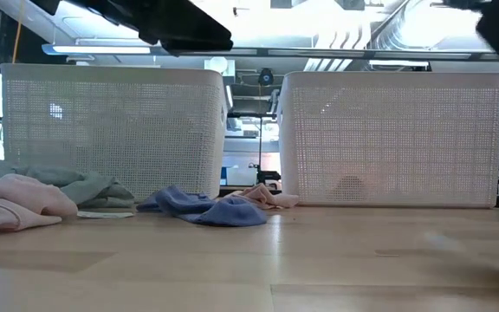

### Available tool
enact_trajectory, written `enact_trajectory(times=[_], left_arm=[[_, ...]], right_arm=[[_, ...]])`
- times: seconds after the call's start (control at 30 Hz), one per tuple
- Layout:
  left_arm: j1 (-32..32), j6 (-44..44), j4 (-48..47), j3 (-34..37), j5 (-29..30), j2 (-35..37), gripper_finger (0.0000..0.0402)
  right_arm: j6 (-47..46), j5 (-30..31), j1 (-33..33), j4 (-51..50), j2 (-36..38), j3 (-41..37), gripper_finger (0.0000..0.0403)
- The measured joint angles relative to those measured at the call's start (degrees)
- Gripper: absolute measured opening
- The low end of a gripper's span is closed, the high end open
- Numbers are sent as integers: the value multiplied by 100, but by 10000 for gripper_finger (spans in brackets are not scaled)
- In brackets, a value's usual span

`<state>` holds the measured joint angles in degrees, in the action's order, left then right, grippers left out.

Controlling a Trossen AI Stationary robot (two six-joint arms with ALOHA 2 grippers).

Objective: Sort clothes
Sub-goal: Put the blue sock into the right white laundry bin

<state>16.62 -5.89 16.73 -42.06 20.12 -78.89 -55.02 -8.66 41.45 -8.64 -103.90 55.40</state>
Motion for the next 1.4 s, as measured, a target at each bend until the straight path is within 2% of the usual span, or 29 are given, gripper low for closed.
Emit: enact_trajectory(times=[0.17, 0.4, 0.57, 0.63, 0.7, 0.93, 1.03, 1.1, 1.23, 1.4], left_arm=[[-2, -18, -5, 0, 0, 0, 152], [-4, 28, -26, 0, -1, 0, 152], [-4, 28, -19, 0, -2, 0, 152], [-4, 28, -16, 0, -2, 0, 152], [-4, 28, -11, 0, -2, 0, 152], [-4, 28, 4, 0, -2, 2, 152], [-4, 28, 3, 0, -2, 2, 152], [-4, 28, 5, 0, -2, 2, 152], [-4, 28, 2, 0, -2, 2, 152], [-4, 30, -4, 0, -2, 2, 152]], right_arm=[[472, 481, 9, -205, -184, 38, 137], [1038, 1316, -94, -532, -70, 18, 16], [1059, 2373, -95, -1278, 316, -26, 19], [1205, 3025, -94, -1402, 626, -26, 16], [1545, 3956, -99, -1453, 990, -17, 6], [3609, 7613, -403, -1261, 2368, -7, 10], [4356, 8590, -760, -1269, 2975, -7, 10], [4863, 8860, -1109, -1257, 3371, -7, 11], [5427, 8820, -2010, -1260, 4065, -7, 11], [5704, 7766, -3242, -1297, 4641, -2, 33]])
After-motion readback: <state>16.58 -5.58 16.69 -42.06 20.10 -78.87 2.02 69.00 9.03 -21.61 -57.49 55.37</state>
